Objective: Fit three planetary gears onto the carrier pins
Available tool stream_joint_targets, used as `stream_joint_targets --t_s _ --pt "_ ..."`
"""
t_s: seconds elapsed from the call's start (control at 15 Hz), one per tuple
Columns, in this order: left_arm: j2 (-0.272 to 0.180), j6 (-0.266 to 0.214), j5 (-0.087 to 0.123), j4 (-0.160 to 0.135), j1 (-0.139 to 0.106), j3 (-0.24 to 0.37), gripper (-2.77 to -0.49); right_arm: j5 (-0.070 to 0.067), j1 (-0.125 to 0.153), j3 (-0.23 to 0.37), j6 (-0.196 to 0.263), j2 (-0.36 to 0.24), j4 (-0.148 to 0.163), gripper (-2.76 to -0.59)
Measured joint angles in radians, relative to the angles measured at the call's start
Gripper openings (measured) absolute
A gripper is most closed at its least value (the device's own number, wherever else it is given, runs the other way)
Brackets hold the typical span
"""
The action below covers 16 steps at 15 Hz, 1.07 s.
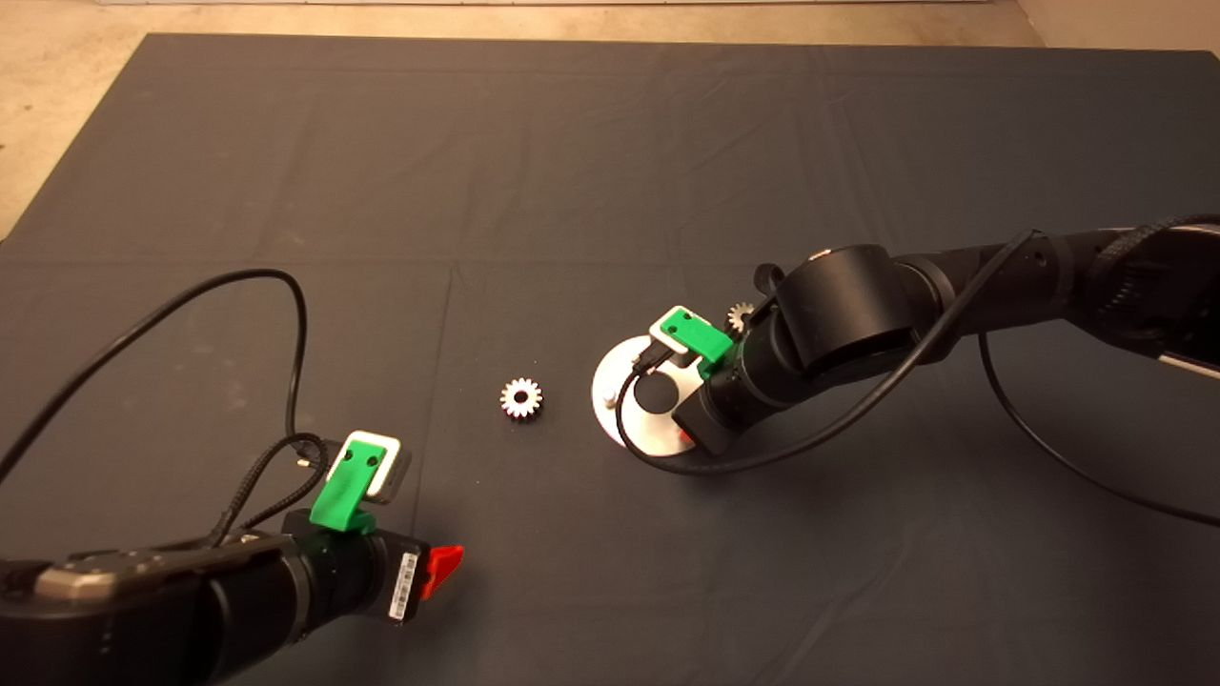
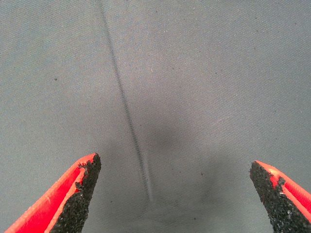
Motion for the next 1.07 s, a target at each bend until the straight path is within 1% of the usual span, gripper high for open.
stream_joint_targets --t_s 0.2,0.6,0.73,0.87,1.07 --pt "0.000 0.000 0.000 0.000 0.000 0.000 -1.04 0.000 0.000 -0.001 0.000 0.000 0.000 -2.31" --pt "0.000 -0.001 0.000 0.000 0.000 0.000 -1.04 -0.001 0.001 -0.001 0.000 0.000 0.000 -2.16" --pt "0.000 -0.001 0.000 0.000 0.000 0.000 -1.04 -0.001 0.002 -0.001 0.000 0.000 0.000 -2.07" --pt "0.000 -0.001 0.000 0.000 0.000 0.000 -1.04 -0.001 0.002 -0.001 0.000 0.000 0.000 -1.89" --pt "0.000 -0.001 0.000 0.000 0.000 0.000 -1.04 -0.001 0.002 0.000 0.003 0.001 0.000 -1.73"
